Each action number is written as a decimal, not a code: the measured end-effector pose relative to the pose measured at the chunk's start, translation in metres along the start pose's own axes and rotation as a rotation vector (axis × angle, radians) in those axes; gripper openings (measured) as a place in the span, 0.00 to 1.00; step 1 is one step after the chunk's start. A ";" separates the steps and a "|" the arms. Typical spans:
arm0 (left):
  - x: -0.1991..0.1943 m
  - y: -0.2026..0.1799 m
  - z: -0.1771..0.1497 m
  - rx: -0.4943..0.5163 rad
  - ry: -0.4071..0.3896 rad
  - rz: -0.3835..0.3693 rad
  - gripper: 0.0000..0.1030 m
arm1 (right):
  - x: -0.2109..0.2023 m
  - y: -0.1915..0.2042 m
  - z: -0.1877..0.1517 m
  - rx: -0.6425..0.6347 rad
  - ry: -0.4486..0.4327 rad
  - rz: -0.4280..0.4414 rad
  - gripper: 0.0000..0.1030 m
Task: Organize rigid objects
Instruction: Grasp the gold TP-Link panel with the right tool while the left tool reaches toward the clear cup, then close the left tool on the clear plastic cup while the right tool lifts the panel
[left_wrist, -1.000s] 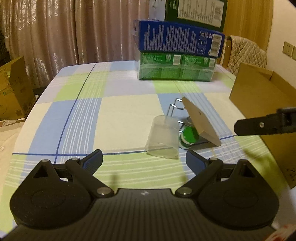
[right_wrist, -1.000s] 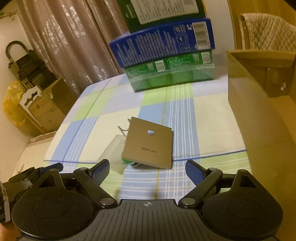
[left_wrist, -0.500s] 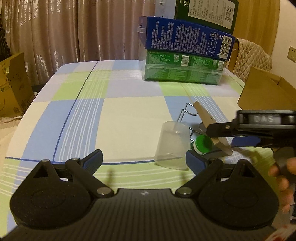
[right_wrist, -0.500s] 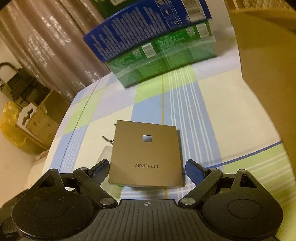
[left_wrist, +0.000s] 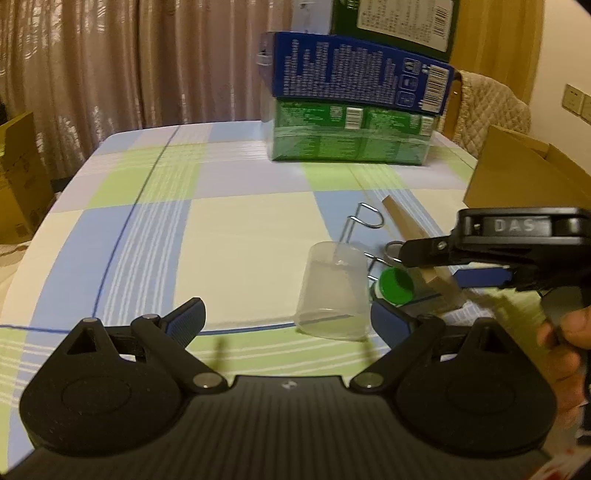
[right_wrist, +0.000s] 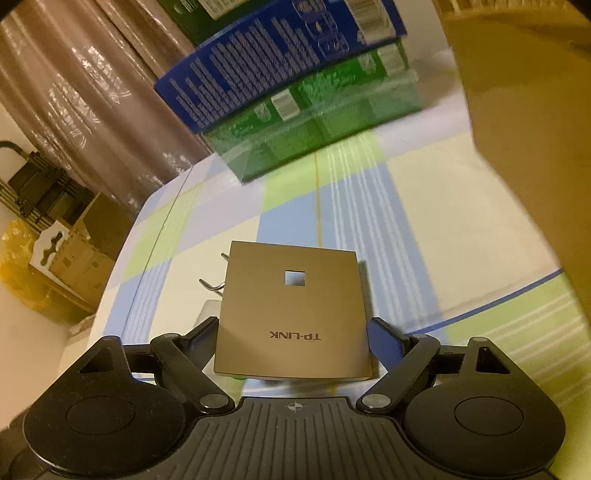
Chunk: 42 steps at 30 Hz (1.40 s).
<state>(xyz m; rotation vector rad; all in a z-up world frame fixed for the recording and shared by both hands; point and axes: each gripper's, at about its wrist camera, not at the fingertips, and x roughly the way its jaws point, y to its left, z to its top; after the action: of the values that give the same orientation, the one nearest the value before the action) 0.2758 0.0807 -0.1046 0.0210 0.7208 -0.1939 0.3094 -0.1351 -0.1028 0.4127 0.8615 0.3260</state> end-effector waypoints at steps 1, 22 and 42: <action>0.002 -0.001 0.000 0.010 0.000 -0.004 0.91 | -0.004 0.000 0.000 -0.016 -0.011 -0.013 0.80; 0.033 -0.022 -0.002 0.131 0.054 -0.042 0.50 | -0.039 -0.011 -0.047 -0.305 -0.001 -0.178 0.80; -0.058 -0.080 -0.059 0.172 0.185 -0.080 0.63 | -0.098 -0.005 -0.130 -0.523 0.067 -0.226 0.80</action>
<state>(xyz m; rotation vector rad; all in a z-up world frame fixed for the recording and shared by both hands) 0.1799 0.0175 -0.1075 0.1761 0.8885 -0.3331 0.1481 -0.1538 -0.1162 -0.1807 0.8431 0.3428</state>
